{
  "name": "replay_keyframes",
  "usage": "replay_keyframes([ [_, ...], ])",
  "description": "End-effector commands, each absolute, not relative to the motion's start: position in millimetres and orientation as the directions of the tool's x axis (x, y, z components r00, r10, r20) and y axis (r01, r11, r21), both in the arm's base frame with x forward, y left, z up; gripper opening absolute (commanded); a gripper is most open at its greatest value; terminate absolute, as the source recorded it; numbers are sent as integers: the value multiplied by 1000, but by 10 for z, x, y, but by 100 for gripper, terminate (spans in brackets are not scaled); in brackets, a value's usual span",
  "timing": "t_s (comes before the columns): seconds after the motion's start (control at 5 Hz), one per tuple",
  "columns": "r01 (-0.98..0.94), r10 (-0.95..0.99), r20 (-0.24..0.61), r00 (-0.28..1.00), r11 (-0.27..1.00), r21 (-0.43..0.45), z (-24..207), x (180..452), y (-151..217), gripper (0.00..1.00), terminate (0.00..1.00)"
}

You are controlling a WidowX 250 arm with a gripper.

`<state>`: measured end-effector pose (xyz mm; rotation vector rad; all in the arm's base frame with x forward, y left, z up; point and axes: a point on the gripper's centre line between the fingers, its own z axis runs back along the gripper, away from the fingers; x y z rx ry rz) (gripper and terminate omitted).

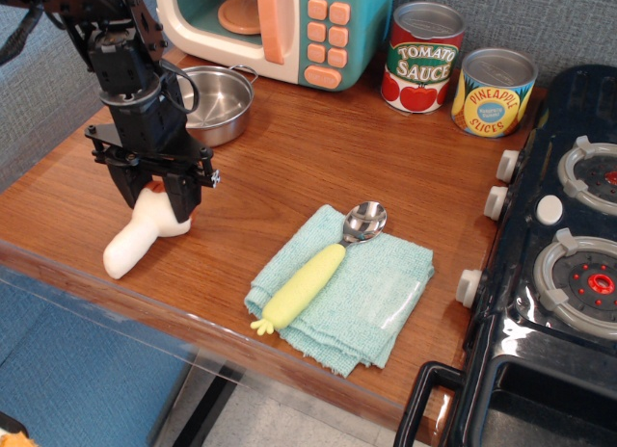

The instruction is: Put the mushroom in front of the cans.

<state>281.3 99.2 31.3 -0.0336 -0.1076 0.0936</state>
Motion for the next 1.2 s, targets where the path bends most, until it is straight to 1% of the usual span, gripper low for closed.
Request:
replay_keyframes([
  [0.0,-11,12,170,985,1000,-4,630,3522,374,0,0],
  [0.2,31,-24,192,981,999,-31,745,3926,-60,0,0],
  [0.4,41,-27,196,980,997,-67,760,4184,-298,0,0],
  [0.6,31,-17,189,982,997,-76,708,4315,-360,0,0],
  [0.8,19,-7,168,986,997,-69,663,4346,-318,100,0],
  [1.0,37,-28,178,984,998,-52,824,4303,-319,100,0],
])
